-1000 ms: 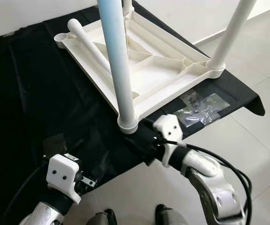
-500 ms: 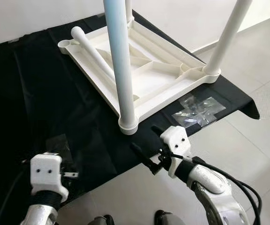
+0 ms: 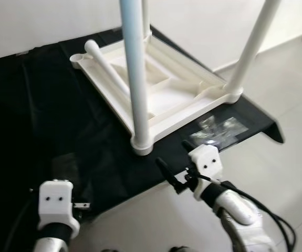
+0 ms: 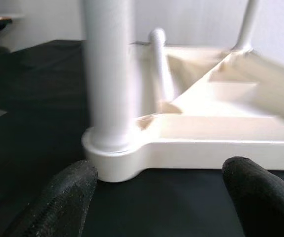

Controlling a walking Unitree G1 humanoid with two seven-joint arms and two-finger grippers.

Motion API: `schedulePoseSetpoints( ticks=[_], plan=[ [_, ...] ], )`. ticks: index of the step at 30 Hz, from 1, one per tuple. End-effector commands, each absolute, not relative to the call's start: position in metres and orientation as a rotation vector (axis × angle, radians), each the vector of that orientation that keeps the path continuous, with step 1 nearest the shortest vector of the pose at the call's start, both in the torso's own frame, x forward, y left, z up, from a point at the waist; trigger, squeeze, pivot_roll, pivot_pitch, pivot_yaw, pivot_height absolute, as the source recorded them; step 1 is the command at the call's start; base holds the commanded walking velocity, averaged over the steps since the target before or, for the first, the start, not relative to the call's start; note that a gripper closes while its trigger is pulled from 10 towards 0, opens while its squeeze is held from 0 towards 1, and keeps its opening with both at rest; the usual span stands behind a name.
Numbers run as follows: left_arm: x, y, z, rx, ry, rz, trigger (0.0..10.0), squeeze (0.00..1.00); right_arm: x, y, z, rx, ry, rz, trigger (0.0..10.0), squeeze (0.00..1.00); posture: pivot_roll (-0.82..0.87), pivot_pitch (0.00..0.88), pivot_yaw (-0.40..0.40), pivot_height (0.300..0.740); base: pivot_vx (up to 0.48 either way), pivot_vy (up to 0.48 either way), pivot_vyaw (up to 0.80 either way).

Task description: Building children table

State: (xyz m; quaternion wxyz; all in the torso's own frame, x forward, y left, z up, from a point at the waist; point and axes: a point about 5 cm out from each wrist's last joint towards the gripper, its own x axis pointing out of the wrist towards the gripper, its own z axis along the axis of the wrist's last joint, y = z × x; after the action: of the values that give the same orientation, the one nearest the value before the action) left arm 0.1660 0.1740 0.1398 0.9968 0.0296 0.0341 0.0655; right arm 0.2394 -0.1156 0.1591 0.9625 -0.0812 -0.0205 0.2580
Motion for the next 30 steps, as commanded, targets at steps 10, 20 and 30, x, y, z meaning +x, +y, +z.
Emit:
schedulePoseSetpoints(
  ticks=[10, 20, 30],
  plan=[
    [0.18, 0.172, 0.13, 0.063, 0.094, 0.116, 10.0, 0.0, 0.252, -0.105, 0.146, -0.217, -0.01, 0.518, 10.0, 0.0, -0.02, 0.078, -0.027, 0.74, 0.0, -0.46, 0.0],
    [0.186, 0.173, 0.13, 0.068, 0.087, 0.12, 10.0, 0.0, 0.257, -0.104, 0.14, -0.175, 0.019, 0.573, 10.0, 0.0, -0.03, 0.065, -0.02, 0.74, 0.0, -0.461, 0.64],
    [0.202, 0.171, 0.13, 0.095, 0.066, 0.101, 10.0, 0.0, 0.267, -0.106, 0.135, -0.108, 0.044, 0.603, 10.0, 0.0, -0.05, 0.044, -0.009, 0.74, 0.0, -0.459, 0.76]
  ],
)
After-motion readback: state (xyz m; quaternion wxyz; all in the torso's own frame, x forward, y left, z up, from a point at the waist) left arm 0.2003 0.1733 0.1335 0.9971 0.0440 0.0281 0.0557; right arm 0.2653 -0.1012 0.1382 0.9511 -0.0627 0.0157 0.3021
